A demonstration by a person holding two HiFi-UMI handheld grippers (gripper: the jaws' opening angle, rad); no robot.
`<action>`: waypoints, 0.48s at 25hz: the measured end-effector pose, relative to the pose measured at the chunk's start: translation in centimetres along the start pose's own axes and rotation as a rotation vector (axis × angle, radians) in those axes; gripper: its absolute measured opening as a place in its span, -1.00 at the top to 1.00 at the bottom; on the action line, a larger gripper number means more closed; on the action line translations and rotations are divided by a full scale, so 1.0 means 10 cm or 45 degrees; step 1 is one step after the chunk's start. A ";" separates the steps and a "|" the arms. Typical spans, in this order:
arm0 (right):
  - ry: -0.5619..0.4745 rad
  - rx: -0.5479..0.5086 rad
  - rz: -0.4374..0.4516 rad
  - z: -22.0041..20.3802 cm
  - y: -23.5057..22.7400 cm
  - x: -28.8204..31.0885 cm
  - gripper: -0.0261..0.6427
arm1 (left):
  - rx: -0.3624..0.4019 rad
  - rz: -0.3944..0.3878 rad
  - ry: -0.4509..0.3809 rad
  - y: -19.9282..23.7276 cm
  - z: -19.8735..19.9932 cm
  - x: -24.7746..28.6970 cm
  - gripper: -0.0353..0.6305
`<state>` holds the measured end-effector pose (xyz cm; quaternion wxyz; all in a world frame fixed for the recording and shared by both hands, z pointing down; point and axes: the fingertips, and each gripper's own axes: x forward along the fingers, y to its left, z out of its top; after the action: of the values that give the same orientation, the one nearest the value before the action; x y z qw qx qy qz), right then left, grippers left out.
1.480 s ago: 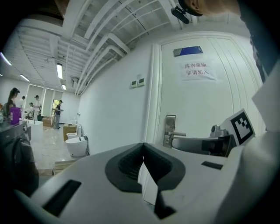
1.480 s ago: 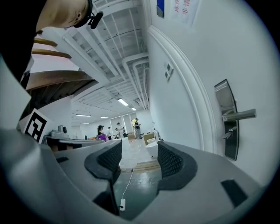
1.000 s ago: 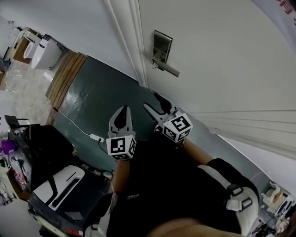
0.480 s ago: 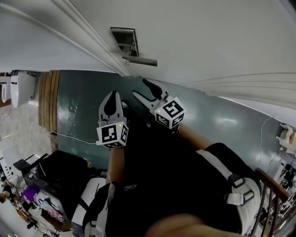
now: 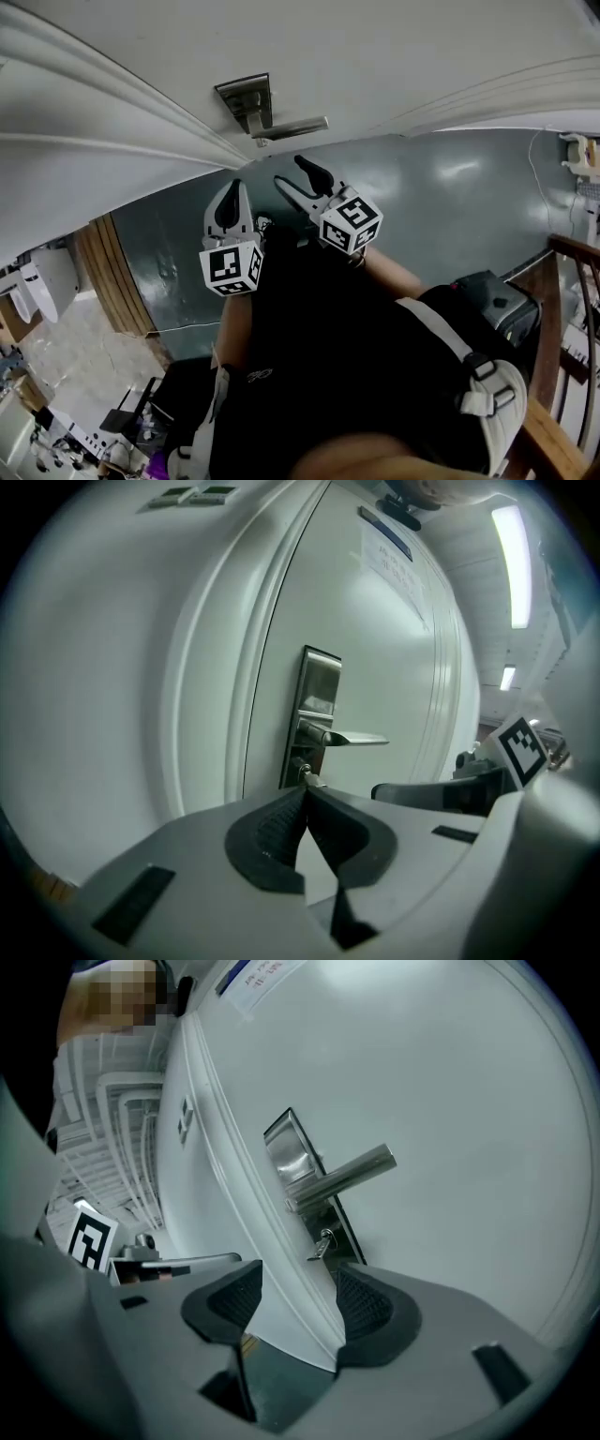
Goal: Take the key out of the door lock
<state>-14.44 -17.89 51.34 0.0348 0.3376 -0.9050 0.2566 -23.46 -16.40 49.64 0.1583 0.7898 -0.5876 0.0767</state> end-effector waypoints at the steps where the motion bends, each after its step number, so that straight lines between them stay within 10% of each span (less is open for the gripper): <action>1: -0.022 0.040 -0.027 -0.01 0.02 0.01 0.18 | 0.011 -0.034 0.002 0.03 0.01 0.01 0.82; 12: -0.259 0.429 -0.150 -0.01 0.04 0.24 0.22 | 0.089 -0.244 0.066 0.16 -0.03 0.18 0.82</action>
<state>-16.58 -19.00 51.85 -0.0989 0.4153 -0.8267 0.3665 -24.39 -18.33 50.72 0.1523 0.8452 -0.5020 0.1020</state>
